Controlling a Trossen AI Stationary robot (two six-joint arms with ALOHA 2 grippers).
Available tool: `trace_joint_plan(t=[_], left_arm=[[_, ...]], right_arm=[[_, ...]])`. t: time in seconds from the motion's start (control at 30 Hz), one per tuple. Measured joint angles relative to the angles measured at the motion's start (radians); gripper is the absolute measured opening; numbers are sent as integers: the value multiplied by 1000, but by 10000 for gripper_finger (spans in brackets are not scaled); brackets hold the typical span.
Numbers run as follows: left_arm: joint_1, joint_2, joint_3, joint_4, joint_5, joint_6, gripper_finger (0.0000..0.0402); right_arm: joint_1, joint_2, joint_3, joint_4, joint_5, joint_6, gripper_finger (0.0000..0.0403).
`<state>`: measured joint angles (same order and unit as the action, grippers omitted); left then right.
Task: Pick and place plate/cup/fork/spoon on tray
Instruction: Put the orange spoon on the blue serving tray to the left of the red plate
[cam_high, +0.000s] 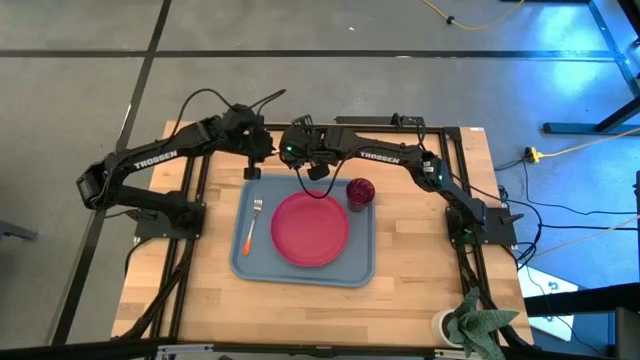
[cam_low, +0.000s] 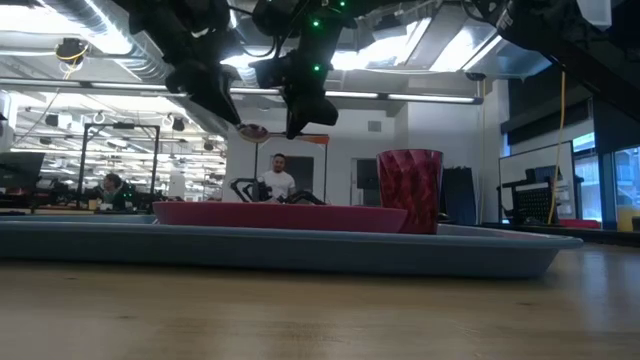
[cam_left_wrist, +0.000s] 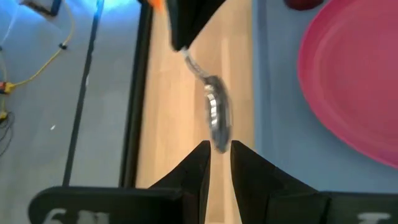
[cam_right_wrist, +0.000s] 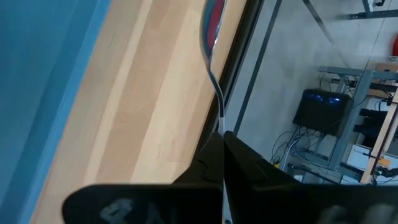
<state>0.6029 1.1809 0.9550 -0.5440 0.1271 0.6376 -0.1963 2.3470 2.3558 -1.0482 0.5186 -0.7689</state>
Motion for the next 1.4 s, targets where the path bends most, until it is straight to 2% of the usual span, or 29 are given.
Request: trace_joint_plan(t=[0.33,0.8,0.93,1.07,1.4], left_arm=[[0,18,0,-17,20,-5,57],[-1,106,0,10,14,-8,56],[-2,105,0,55,-23,-47,43],[-3,105,0,73,-46,-55,10],[-15,105,1,27,-61,-16,3]], right_arm=[[0,0,0,0,2,0,0],[0,0,0,-2,-2,1,0],[-1,0,0,3,5,5,0],[-3,0,0,5,9,4,0],[0,0,0,8,18,-10,0]])
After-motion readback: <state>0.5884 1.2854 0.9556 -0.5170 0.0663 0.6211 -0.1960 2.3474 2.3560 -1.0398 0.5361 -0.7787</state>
